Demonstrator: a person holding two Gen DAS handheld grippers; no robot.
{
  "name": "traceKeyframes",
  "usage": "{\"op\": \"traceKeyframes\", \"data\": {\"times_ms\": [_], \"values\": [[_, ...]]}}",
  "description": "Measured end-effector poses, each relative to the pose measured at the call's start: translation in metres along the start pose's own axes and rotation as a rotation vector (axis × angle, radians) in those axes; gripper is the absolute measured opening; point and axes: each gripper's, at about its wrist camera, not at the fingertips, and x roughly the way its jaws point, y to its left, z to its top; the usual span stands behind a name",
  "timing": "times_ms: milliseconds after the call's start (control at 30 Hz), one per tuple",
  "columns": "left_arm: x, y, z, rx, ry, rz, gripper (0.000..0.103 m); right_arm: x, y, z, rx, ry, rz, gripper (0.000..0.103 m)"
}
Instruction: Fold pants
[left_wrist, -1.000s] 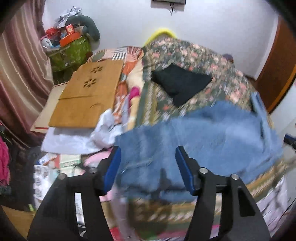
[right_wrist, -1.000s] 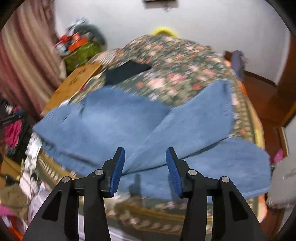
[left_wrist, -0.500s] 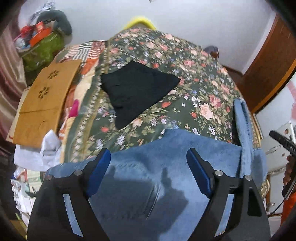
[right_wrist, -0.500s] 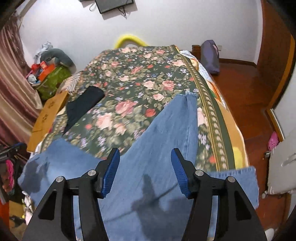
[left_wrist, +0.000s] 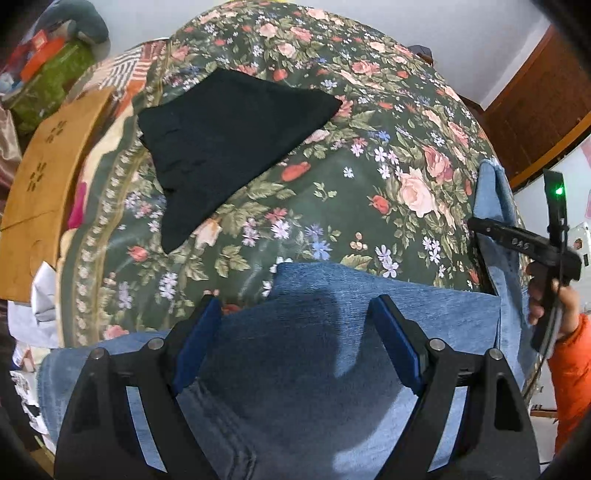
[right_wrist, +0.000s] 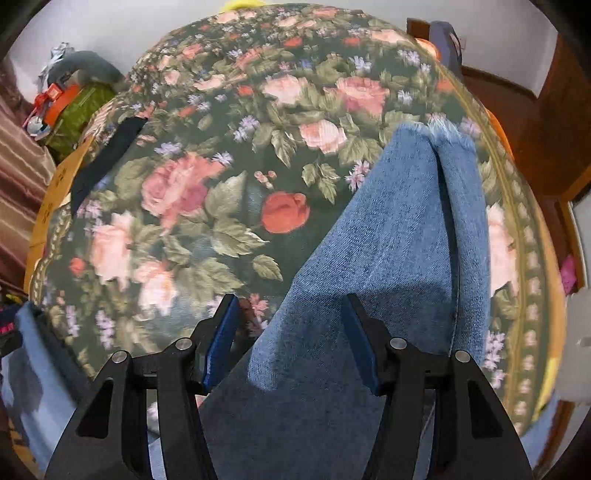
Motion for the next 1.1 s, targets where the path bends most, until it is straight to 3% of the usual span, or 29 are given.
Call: {"op": "traceKeyframes", "data": {"times_ms": [33,67,133,267,400,567,667,733,867,967,1033,1100], "values": [[0.001,-0.001,0.000,0.000,-0.001,0.002,0.084,-0.001,0.000,-0.002,-0.017,-0.009,-0.034,0.028],[0.002,-0.004,-0.001,0.006,-0.005,0.009,0.084,-0.004,0.000,-0.005,-0.035,-0.016,-0.064,0.023],[0.003,-0.009,-0.001,0.025,-0.006,0.029,0.084,-0.011,-0.007,-0.010,-0.015,-0.011,-0.018,0.008],[-0.001,-0.019,-0.006,0.058,-0.020,0.070,0.084,-0.055,-0.029,-0.026,0.046,-0.085,0.003,0.004],[-0.012,-0.030,-0.017,0.065,-0.021,0.059,0.084,-0.129,-0.061,-0.055,0.094,-0.203,0.024,0.004],[-0.026,-0.046,-0.029,0.049,-0.028,0.013,0.084,-0.186,-0.101,-0.104,0.147,-0.247,0.024,0.004],[-0.031,-0.059,-0.037,0.065,-0.035,0.008,0.084,-0.187,-0.122,-0.133,0.190,-0.212,0.023,0.006],[-0.034,-0.066,-0.042,0.081,-0.038,0.010,0.084,-0.181,-0.135,-0.162,0.228,-0.162,-0.005,0.014],[-0.041,-0.074,-0.050,0.097,-0.051,0.009,0.084,-0.155,-0.147,-0.210,0.285,-0.052,0.008,0.018],[-0.042,-0.077,-0.055,0.097,-0.056,0.012,0.084,-0.150,-0.146,-0.230,0.288,-0.072,-0.034,0.026],[-0.039,-0.077,-0.059,0.095,-0.052,0.013,0.084,-0.154,-0.150,-0.233,0.327,-0.104,-0.034,0.037],[-0.033,-0.079,-0.064,0.095,-0.043,0.023,0.084,-0.159,-0.150,-0.228,0.355,-0.153,-0.047,0.039]]}}
